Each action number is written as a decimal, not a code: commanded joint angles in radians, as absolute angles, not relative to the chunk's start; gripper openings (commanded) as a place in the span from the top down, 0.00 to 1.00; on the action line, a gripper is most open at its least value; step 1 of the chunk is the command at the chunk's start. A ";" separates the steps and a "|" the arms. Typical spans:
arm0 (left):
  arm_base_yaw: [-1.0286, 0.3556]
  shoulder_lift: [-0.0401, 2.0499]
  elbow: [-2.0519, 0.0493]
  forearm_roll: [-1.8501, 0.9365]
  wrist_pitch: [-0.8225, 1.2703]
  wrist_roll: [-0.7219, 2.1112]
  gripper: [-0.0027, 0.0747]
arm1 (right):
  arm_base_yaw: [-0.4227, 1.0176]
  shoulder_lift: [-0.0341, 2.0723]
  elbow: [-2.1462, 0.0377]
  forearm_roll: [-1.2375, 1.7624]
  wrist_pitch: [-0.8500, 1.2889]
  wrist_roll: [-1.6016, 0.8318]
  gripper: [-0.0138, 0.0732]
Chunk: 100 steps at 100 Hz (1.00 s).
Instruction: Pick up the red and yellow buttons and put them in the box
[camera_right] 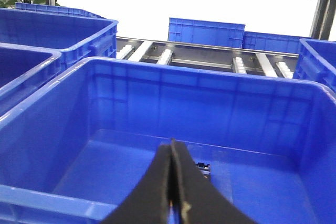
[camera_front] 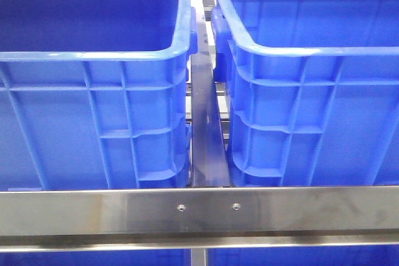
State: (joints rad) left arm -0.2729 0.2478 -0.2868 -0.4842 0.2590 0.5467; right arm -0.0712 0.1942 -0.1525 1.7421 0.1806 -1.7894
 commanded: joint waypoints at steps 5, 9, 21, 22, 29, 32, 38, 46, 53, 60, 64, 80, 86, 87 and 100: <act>-0.194 0.207 -0.266 -0.238 0.199 0.261 0.99 | -0.077 0.197 -0.179 1.755 0.205 -1.790 0.92; -0.162 0.188 -0.248 -0.181 0.197 0.175 0.99 | -0.077 0.197 -0.179 1.755 0.205 -1.790 0.92; -0.063 0.125 -0.168 -0.048 0.132 0.040 0.99 | -0.077 0.197 -0.179 1.755 0.204 -1.790 0.92; -0.058 0.121 -0.156 -0.040 0.117 0.037 0.99 | -0.077 0.197 -0.179 1.755 0.204 -1.790 0.92; -0.015 0.080 -0.093 0.000 0.035 0.035 0.99 | -0.077 0.197 -0.179 1.755 0.204 -1.790 0.92; 0.002 0.056 -0.065 0.010 0.006 0.035 0.99 | -0.077 0.197 -0.179 1.755 0.204 -1.790 0.92; 0.021 0.016 -0.004 0.010 -0.035 0.035 0.99 | -0.077 0.197 -0.179 1.755 0.205 -1.790 0.92; 0.042 -0.043 0.060 0.015 -0.059 -0.022 0.99 | -0.077 0.197 -0.179 1.755 0.205 -1.790 0.92; 0.049 -0.038 0.055 0.058 0.014 -0.069 0.99 | -0.077 0.197 -0.179 1.755 0.209 -1.790 0.92; 0.049 -0.038 0.055 0.060 0.034 -0.069 0.99 | -0.077 0.197 -0.179 1.755 0.211 -1.790 0.92; 0.047 -0.038 0.055 0.060 0.034 -0.069 0.99 | -0.077 0.197 -0.179 1.755 0.212 -1.790 0.92; 0.041 -0.038 0.055 0.060 0.034 -0.069 0.99 | -0.077 0.197 -0.179 1.755 0.218 -1.790 0.92; 0.041 -0.038 0.055 0.060 0.034 -0.069 0.99 | -0.077 0.197 -0.179 1.755 0.219 -1.790 0.92; 0.041 -0.038 0.055 0.060 0.034 -0.069 0.99 | -0.077 0.197 -0.179 1.755 0.219 -1.790 0.92; 0.041 -0.036 0.055 0.060 0.032 -0.069 0.99 | -0.077 0.197 -0.179 1.755 0.219 -1.790 0.92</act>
State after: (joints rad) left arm 0.0460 -0.0070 0.0010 0.0599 0.1019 -0.0564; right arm -0.0712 0.1925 -0.1519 1.7421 0.1917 -1.7880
